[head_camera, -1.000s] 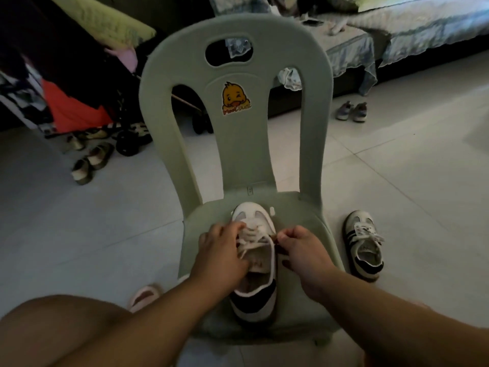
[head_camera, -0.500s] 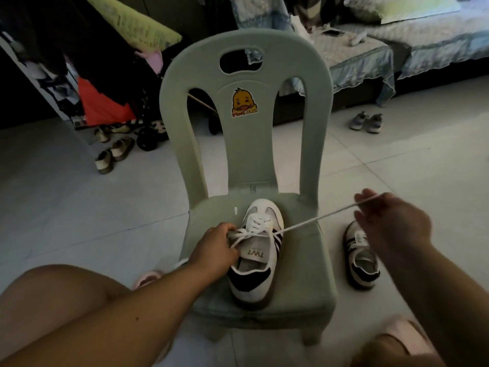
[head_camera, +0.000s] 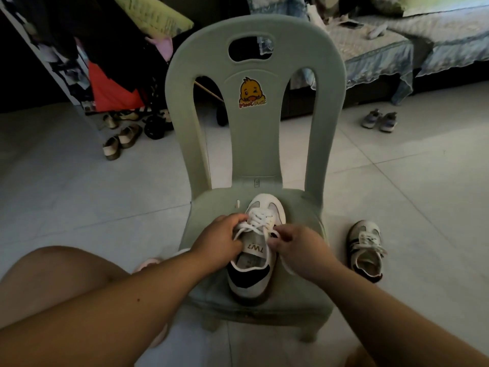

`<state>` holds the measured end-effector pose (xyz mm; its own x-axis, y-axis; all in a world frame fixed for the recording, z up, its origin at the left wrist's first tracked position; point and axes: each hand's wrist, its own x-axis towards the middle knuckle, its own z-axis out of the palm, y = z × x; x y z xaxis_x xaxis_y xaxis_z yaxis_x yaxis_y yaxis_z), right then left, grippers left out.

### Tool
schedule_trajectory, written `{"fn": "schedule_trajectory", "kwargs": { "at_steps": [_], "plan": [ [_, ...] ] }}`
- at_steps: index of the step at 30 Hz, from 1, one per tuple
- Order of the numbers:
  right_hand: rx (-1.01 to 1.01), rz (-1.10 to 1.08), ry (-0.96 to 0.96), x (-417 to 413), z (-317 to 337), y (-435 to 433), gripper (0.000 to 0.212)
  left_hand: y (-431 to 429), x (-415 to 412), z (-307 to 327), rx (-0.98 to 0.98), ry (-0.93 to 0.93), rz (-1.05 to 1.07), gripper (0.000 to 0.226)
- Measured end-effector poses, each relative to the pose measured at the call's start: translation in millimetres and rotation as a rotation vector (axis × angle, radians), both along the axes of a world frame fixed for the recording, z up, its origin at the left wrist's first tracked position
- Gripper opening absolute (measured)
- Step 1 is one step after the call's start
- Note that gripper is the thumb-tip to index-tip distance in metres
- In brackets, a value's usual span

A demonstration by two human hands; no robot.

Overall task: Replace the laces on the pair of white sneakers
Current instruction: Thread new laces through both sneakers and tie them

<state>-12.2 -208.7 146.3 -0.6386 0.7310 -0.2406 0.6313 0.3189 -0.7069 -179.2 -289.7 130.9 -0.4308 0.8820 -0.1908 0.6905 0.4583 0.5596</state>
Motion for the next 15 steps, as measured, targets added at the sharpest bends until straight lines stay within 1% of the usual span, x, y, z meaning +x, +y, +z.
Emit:
{"fn": "schedule_trajectory", "kwargs": {
  "at_steps": [3,5,7,10,12,14,15],
  "plan": [
    [0.035,-0.013,-0.008,-8.6,-1.0,5.6,0.020,0.8,-0.4,-1.1,0.002,-0.013,0.028,0.064],
    [0.013,-0.067,0.024,-8.7,1.7,11.5,0.019,0.4,-1.6,-2.5,0.008,-0.048,0.072,0.069],
    [-0.080,-0.204,0.141,-4.6,2.9,16.0,0.020,-0.2,-2.8,-4.8,0.013,-0.082,0.113,0.070],
    [-0.241,-0.419,0.311,5.6,6.7,23.4,0.022,-2.0,-2.9,-9.8,0.009,-0.103,0.155,0.067],
    [-0.285,-0.584,0.432,15.7,10.3,33.8,0.022,-2.9,-2.6,-12.0,0.006,-0.124,0.180,0.066],
    [-0.291,-0.715,0.483,25.6,12.7,40.1,0.022,-2.5,-2.7,-13.9,-0.002,-0.135,0.190,0.064],
    [-0.311,-0.743,0.494,29.1,13.0,39.2,0.022,-2.1,-2.5,-14.7,-0.003,-0.127,0.186,0.061]
  ]
}}
